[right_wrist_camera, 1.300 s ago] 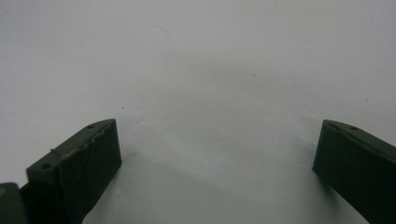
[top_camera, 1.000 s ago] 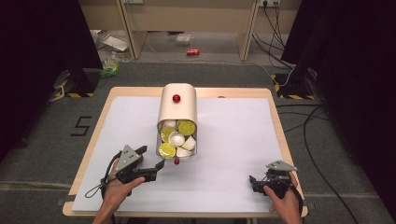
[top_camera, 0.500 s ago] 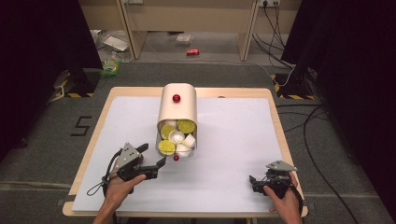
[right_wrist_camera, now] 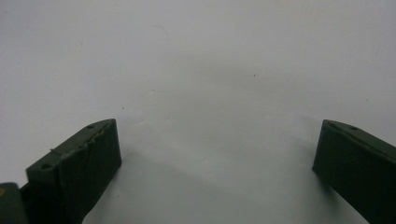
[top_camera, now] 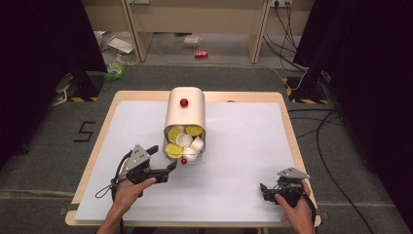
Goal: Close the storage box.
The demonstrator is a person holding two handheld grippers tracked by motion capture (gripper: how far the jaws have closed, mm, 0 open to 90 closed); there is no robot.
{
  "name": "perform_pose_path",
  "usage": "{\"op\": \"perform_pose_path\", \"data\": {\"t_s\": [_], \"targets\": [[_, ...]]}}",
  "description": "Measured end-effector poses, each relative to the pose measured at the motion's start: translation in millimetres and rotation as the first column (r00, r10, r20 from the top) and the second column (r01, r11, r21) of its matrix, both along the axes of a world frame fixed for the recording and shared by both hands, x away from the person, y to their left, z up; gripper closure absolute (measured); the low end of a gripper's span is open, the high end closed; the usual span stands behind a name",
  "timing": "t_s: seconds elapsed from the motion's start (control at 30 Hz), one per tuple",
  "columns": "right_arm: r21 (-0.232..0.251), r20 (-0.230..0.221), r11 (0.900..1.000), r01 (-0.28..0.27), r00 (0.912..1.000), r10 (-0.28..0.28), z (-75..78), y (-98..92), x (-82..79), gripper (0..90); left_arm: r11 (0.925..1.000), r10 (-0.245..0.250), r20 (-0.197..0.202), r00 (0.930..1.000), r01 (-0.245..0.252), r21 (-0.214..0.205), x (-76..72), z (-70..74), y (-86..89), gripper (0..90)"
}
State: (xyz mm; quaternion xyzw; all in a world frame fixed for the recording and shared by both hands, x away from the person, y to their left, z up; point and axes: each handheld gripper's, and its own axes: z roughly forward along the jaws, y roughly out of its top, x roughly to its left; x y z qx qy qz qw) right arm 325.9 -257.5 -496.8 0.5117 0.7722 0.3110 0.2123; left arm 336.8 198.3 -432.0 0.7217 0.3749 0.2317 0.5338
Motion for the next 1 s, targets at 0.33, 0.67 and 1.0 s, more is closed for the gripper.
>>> {"op": "perform_pose_path", "data": {"t_s": [0.33,0.67,1.0], "targets": [[-0.002,0.002,1.0,-0.004,1.0,0.004,-0.1,-0.4,0.3,0.9,0.9999,-0.003,-0.004,1.0,0.003,-0.013,10.9,3.0,-4.1,11.9],[-0.002,0.002,1.0,-0.003,1.0,0.003,-0.1,-0.2,0.3,0.9,1.0,0.003,0.0,1.0,-0.003,-0.007,16.5,3.1,-4.7,11.4],[-0.002,0.002,1.0,-0.004,1.0,0.004,-0.1,-0.2,0.3,0.9,0.9998,0.014,-0.007,0.9999,-0.014,-0.01,24.7,-0.8,-5.5,11.6]]}}
